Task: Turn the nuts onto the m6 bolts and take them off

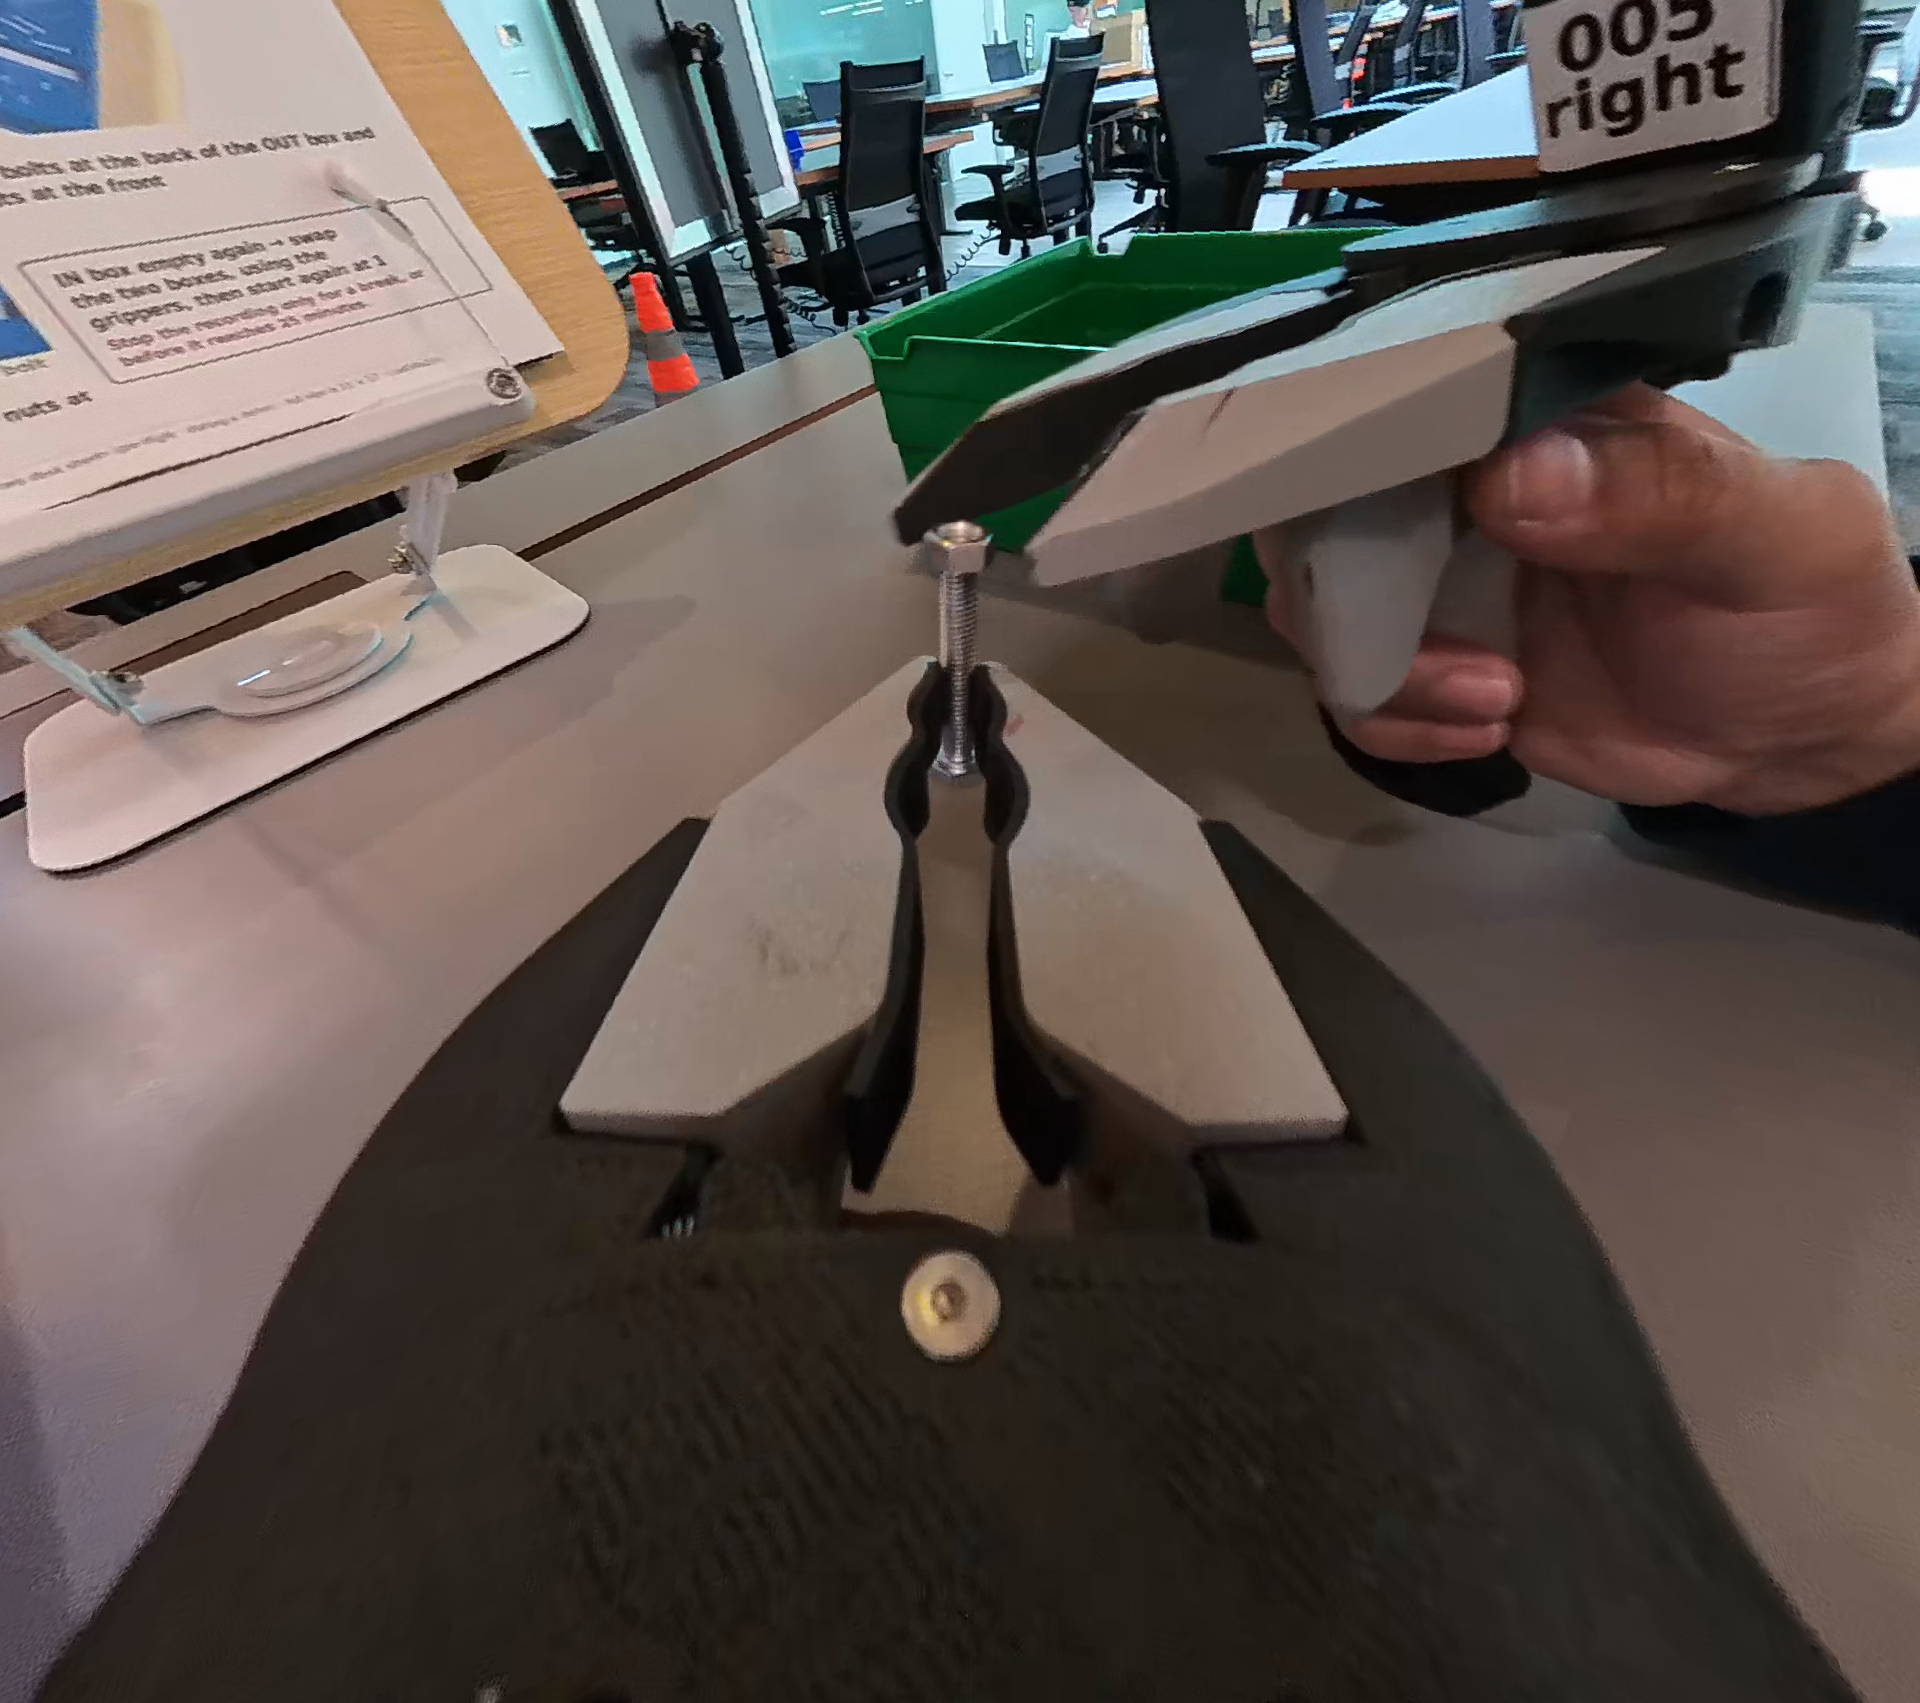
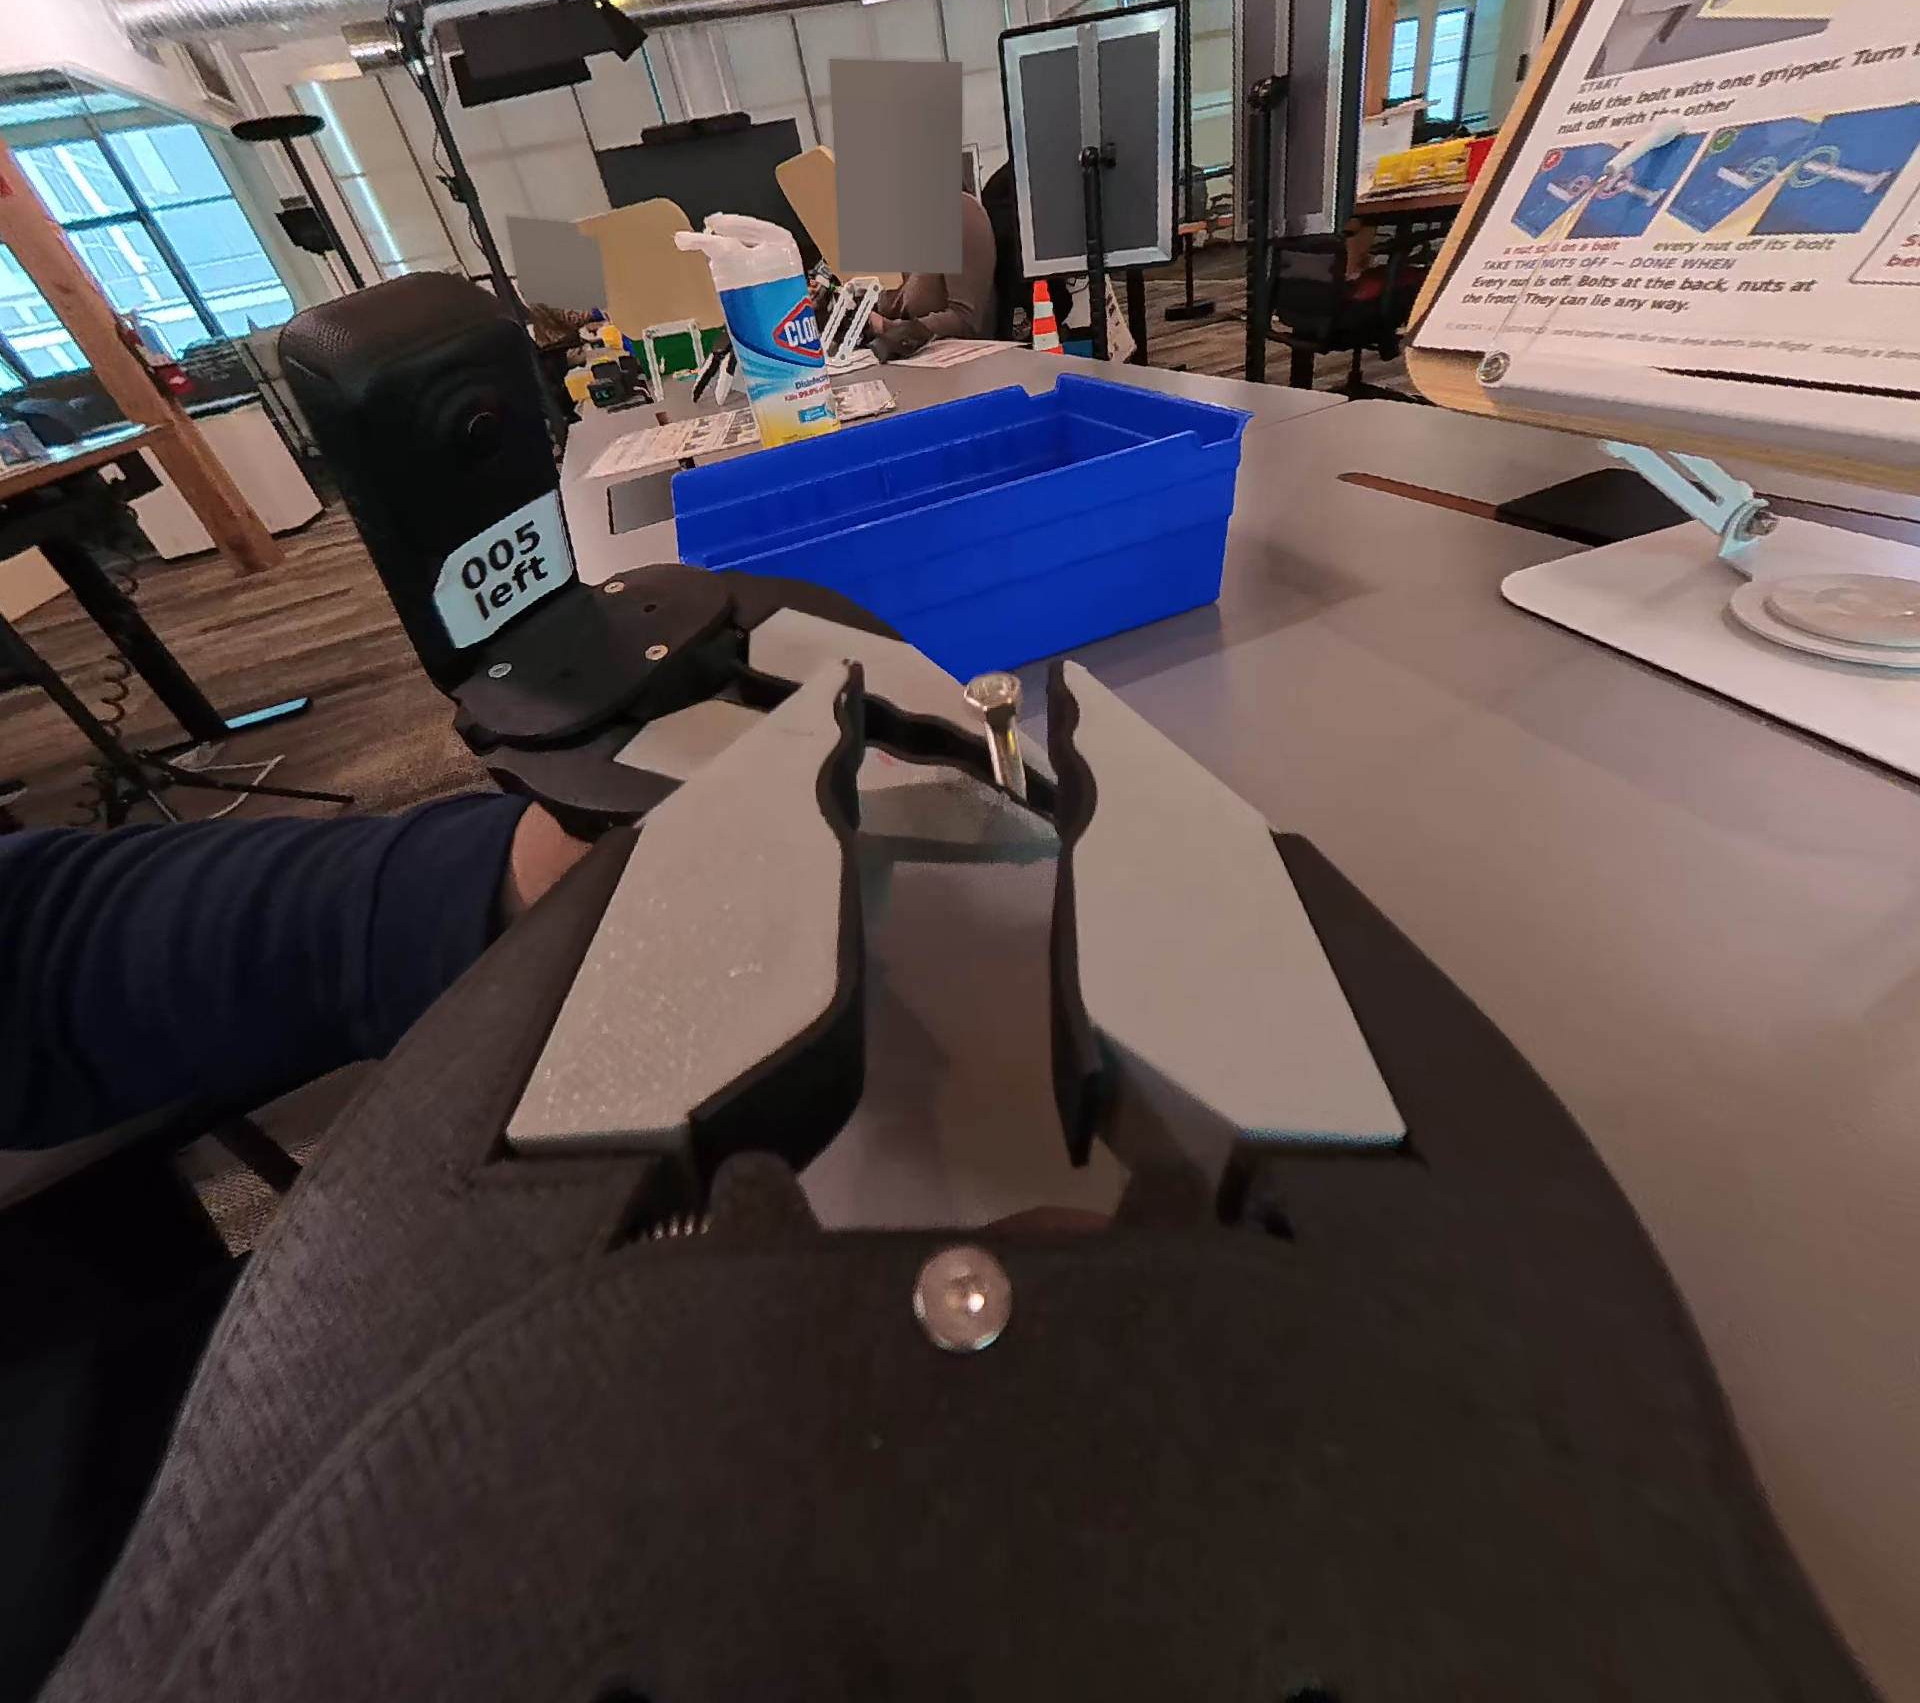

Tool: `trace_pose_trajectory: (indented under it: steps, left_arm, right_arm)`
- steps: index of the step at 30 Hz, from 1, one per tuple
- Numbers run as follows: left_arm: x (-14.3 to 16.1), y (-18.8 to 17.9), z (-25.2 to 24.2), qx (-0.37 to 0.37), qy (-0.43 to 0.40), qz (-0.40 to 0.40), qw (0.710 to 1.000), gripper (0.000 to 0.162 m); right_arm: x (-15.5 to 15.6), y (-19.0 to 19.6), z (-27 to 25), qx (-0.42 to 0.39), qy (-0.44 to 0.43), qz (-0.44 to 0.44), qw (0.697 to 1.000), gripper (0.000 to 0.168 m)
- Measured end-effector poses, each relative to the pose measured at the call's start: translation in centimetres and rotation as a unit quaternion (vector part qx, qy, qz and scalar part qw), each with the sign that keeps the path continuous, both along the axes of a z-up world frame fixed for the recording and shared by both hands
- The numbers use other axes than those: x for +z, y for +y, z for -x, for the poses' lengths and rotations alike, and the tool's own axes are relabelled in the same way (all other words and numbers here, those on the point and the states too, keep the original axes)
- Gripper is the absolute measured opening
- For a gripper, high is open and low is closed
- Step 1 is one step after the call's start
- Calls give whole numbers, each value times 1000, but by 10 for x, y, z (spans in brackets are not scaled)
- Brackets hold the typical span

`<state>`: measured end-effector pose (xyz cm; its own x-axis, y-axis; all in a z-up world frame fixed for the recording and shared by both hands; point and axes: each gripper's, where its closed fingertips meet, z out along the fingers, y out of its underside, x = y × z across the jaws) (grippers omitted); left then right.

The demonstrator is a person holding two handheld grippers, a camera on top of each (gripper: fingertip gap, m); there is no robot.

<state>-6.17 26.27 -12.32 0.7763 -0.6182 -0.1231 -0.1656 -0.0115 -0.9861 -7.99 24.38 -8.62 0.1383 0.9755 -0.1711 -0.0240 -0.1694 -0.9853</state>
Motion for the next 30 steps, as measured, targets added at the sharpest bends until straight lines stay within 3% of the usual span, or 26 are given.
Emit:
trace_pose_trajectory:
  steps: [11,21,30]
  left_arm:
    - [-1,2,3,9,2,3,1000,3]
    - [-2,-5,-10,-22,12,-5,1000,3]
    - [-7,0,-5,-11,5,16,1000,3]
  right_arm:
    - [-3,-1,3,-5,-12,-11,1000,27]
    - [-5,4,5,-27,-27,-15,999,7]
    - [26,18,-22,-80,25,-20,996,7]
